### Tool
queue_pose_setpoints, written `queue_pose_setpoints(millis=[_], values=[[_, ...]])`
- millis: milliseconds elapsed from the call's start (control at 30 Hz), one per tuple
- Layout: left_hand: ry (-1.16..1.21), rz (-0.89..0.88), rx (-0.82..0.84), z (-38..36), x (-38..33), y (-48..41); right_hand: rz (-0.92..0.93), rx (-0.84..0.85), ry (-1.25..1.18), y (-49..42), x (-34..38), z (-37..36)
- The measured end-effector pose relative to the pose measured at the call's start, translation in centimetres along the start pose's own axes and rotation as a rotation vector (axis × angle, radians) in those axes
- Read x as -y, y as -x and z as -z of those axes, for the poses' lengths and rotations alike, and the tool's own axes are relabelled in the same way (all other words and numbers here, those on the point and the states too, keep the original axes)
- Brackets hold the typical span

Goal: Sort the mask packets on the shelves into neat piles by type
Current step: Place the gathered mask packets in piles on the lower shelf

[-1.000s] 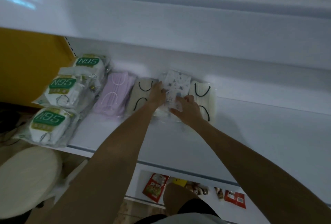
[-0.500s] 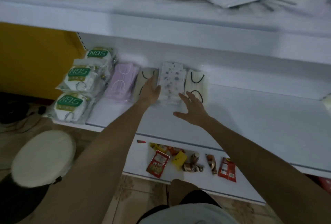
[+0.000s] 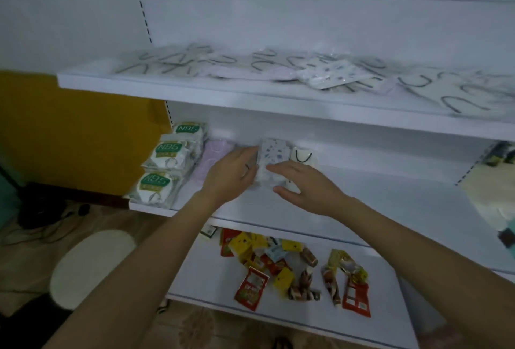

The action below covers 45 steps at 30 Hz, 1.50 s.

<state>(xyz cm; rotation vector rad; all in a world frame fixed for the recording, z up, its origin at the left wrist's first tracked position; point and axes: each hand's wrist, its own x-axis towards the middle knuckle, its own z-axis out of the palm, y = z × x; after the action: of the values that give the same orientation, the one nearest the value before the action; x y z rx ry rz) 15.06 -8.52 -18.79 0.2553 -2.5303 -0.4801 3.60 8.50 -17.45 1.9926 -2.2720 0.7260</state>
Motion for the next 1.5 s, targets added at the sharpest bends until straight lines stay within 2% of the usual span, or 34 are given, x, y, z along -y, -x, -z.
queue_pose_setpoints(millis=[200, 300, 367, 600, 800, 900, 1000, 1067, 1167, 1333, 1433, 1500], values=[[-0.095, -0.125, -0.155, 6.5, -5.3, -4.2, 0.022, -0.241, 0.057, -1.5, 0.7, 10.3], [-0.12, -0.207, -0.193, 7.9, -6.9, -8.3, -0.001, -0.295, 0.085, -3.1, -1.3, 15.0], [-0.094, -0.182, -0.178, 7.7, -7.7, -11.8, -0.035, -0.301, 0.088, -3.8, -3.6, 17.2], [-0.106, -0.039, 0.149, 2.5, -9.3, -23.2, -0.237, -0.227, 0.158, -1.0, -14.2, 23.1], [-0.174, 0.157, 0.407, 0.1, -9.9, -28.1, -0.473, -0.208, 0.217, 2.7, -21.5, 27.9], [-0.09, 0.162, 0.371, 0.4, -10.2, -28.7, -0.594, -0.265, 0.203, 4.9, -24.2, 29.7], [-0.032, 0.047, 0.251, 0.8, -11.3, -29.2, -0.737, -0.283, 0.182, 7.1, -26.4, 31.2], [0.122, -0.029, 0.142, 0.9, -12.4, -29.5, -0.812, -0.282, 0.155, 8.3, -27.3, 31.9], [0.375, -0.045, 0.04, 0.5, -14.9, -30.1, -0.84, -0.244, 0.124, 9.4, -27.9, 32.4], [0.486, 0.049, 0.031, -2.7, -18.3, -31.3, -0.906, -0.187, 0.264, 11.8, -28.9, 33.5], [0.477, 0.066, 0.096, -5.1, -20.1, -31.8, -0.958, 0.039, 0.298, 13.5, -29.4, 33.4], [0.424, 0.039, 0.111, -6.5, -21.4, -32.1, -0.937, 0.122, 0.239, 14.0, -29.7, 32.8]])
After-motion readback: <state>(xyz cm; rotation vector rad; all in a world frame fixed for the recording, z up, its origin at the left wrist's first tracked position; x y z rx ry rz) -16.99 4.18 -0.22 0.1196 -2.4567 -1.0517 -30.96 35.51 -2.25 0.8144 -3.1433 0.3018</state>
